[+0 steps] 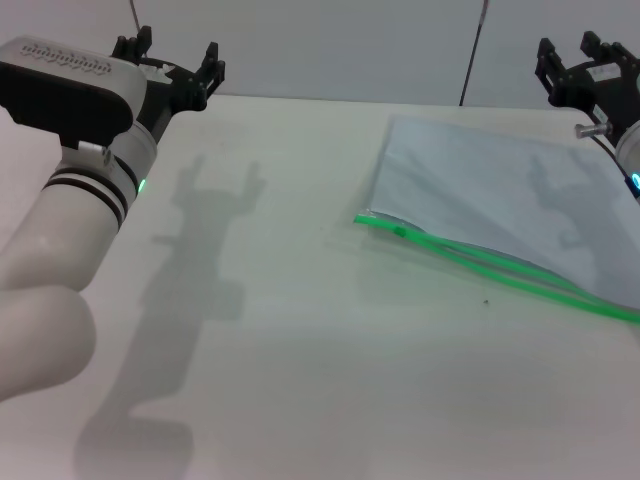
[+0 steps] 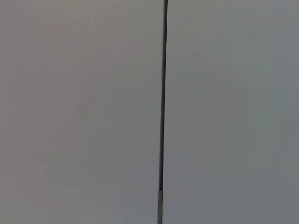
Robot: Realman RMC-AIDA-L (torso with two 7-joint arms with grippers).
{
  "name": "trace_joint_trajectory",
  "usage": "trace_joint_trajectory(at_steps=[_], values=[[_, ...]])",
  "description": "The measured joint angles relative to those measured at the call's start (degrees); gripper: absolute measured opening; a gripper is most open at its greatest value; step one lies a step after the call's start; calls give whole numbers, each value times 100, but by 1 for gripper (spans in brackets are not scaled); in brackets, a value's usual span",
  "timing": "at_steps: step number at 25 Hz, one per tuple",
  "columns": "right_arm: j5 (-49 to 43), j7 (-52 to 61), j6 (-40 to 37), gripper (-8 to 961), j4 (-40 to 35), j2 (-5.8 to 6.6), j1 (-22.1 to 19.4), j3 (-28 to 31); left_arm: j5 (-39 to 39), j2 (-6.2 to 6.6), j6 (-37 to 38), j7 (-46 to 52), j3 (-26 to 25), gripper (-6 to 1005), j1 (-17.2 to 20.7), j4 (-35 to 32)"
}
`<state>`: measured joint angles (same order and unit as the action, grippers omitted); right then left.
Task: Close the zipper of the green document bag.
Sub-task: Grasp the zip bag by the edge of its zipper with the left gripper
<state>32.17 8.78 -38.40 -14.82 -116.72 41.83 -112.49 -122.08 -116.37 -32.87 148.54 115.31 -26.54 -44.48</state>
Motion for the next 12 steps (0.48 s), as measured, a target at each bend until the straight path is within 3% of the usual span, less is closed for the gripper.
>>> trace_joint_trajectory(at_steps=[12], values=[[0,0,0,546,25,-4,30,0,0,0,0,0,0,831,0,0]])
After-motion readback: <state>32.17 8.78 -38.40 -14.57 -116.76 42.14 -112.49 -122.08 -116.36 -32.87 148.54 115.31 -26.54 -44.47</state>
